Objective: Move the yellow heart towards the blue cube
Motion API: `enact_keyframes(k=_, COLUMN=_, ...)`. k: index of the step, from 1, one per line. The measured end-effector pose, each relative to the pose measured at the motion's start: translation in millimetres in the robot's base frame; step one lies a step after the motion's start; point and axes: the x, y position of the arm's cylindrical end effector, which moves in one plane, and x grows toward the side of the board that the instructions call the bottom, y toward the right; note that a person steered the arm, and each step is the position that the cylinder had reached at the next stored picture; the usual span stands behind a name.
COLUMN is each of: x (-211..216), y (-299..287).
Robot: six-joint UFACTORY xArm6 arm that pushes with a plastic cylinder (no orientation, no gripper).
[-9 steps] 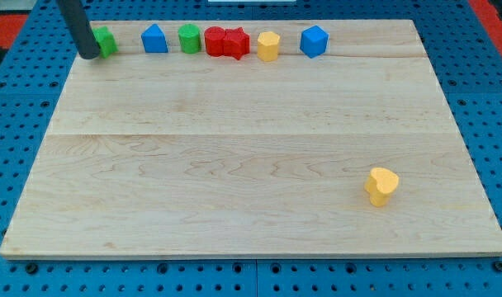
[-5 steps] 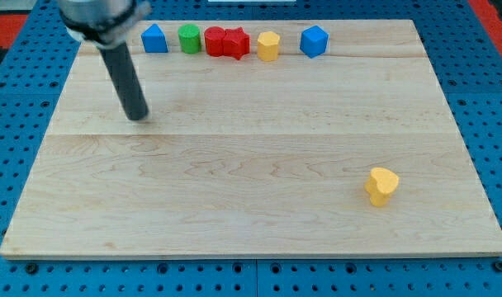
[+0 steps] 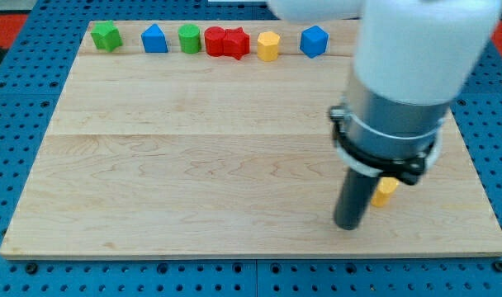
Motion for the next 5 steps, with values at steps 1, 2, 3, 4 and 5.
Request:
enact_keyframes(k=1, x=-2, y=33)
enact_keyframes(k=2, x=-13, y=47)
enact_keyframes(k=3, x=-22, y=43)
enact_keyframes(k=4, x=-25, y=34)
enact_keyframes(k=5, x=-44, y=22)
